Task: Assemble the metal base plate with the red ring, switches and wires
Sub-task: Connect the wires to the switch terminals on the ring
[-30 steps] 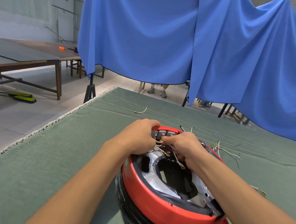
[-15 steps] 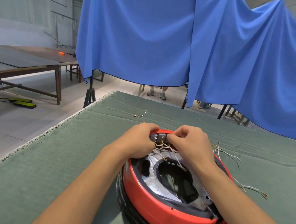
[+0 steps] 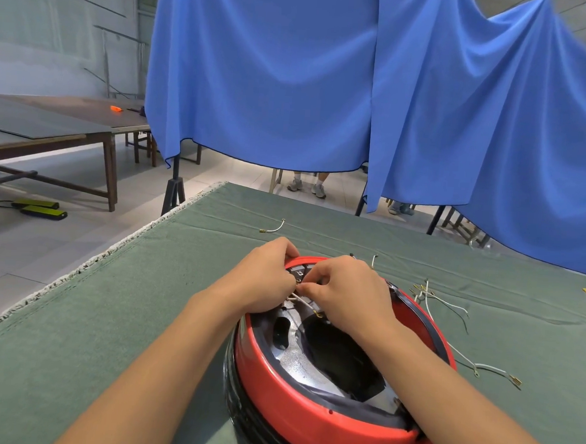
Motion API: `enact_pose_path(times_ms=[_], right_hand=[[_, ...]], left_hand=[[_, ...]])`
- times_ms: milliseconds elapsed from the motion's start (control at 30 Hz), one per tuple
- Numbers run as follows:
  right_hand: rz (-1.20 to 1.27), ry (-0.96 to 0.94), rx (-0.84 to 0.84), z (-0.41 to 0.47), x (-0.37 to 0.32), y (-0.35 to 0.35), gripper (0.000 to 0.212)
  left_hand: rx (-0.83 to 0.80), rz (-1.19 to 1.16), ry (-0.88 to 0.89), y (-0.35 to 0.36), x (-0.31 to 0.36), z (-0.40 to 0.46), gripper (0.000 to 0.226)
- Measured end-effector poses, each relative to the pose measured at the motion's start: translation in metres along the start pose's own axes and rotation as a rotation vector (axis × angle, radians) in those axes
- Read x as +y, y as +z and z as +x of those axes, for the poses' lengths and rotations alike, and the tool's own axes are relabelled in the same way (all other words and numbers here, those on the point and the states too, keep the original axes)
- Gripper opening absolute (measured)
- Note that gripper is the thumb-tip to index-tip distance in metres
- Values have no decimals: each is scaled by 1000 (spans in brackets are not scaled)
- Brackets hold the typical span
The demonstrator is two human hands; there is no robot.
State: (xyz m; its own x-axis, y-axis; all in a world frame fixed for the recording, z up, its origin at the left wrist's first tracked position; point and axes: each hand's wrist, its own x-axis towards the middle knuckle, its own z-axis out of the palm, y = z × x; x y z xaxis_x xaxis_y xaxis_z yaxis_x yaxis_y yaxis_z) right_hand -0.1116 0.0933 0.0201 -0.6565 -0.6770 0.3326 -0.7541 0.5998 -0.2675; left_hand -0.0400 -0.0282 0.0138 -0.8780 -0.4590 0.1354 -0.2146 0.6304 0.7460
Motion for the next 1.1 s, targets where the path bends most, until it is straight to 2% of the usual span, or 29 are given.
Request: enact_pose_path(times_ms=[467,1100], right_hand=[[39,45,-28,-1,1,-2,11],[-37,29,53,-5,-7,0,12]], left_hand=[[59,-72,-6,1,0,-1,38],[67,-60,0,1,1,-2,38]])
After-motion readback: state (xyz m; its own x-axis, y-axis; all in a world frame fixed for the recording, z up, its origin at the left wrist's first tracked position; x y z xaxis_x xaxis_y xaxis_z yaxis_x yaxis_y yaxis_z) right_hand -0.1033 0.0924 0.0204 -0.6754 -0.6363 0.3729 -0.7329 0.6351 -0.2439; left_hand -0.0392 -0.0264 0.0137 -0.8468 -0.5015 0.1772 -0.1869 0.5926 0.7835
